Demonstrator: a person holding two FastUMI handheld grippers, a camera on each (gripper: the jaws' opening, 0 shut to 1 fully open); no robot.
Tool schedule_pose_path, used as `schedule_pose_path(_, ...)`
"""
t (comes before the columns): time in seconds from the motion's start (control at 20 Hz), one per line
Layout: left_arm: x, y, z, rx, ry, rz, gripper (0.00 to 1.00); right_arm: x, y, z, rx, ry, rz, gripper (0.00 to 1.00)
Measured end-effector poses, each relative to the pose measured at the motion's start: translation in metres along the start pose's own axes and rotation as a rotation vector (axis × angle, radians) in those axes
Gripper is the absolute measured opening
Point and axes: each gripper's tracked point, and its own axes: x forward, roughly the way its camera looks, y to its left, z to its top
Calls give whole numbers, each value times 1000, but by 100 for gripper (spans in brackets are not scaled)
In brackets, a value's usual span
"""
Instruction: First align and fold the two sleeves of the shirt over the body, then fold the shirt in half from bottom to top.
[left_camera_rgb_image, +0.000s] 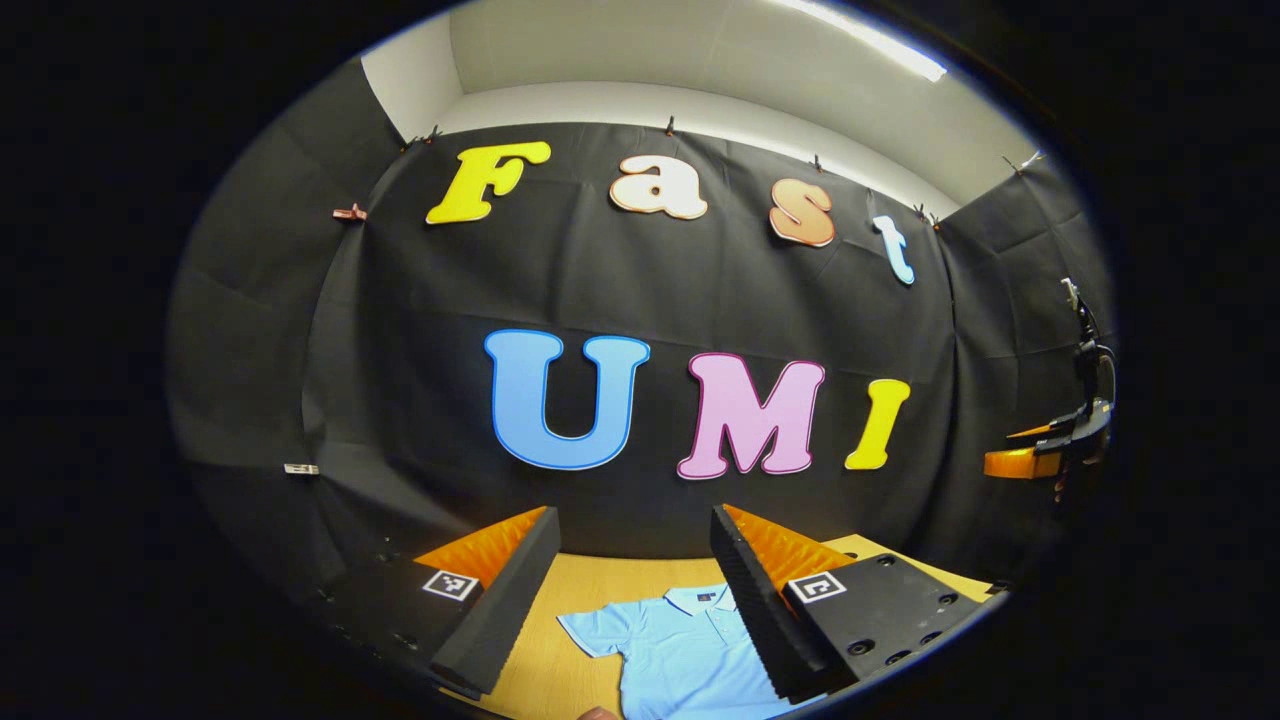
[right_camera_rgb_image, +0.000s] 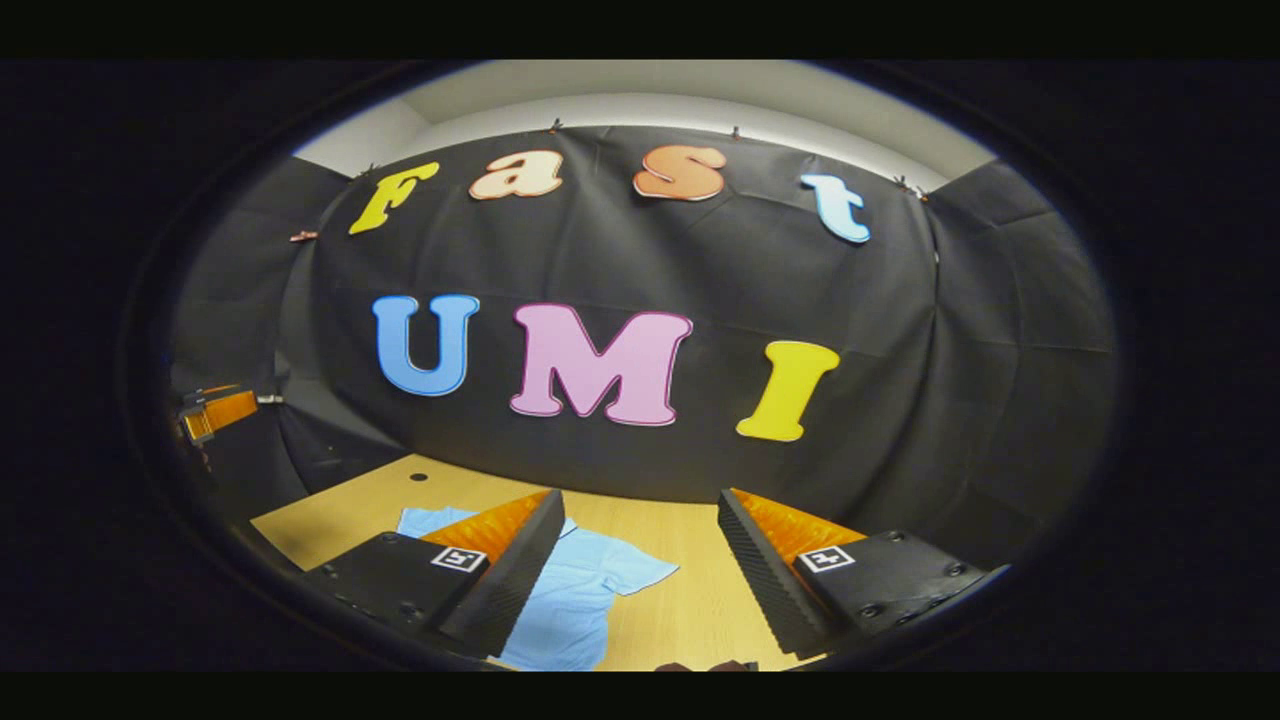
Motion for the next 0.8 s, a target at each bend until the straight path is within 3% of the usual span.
schedule_pose_path(0.15, 11, 0, -4, 16, 11, 36, 96, 41, -3, -17, 14, 41, 49, 97)
schedule_pose_path(0.35, 33, -9, -20, 65, 64, 80, 97, 121, -13, -73, 18, 145, 111, 97)
schedule_pose_path(0.7, 106, -35, -43, 93, 153, 165, 97, 253, -32, -233, 24, 384, 199, 97)
schedule_pose_path(0.8, 123, -42, -58, 102, 195, 205, 96, 283, -31, -300, 43, 504, 228, 97)
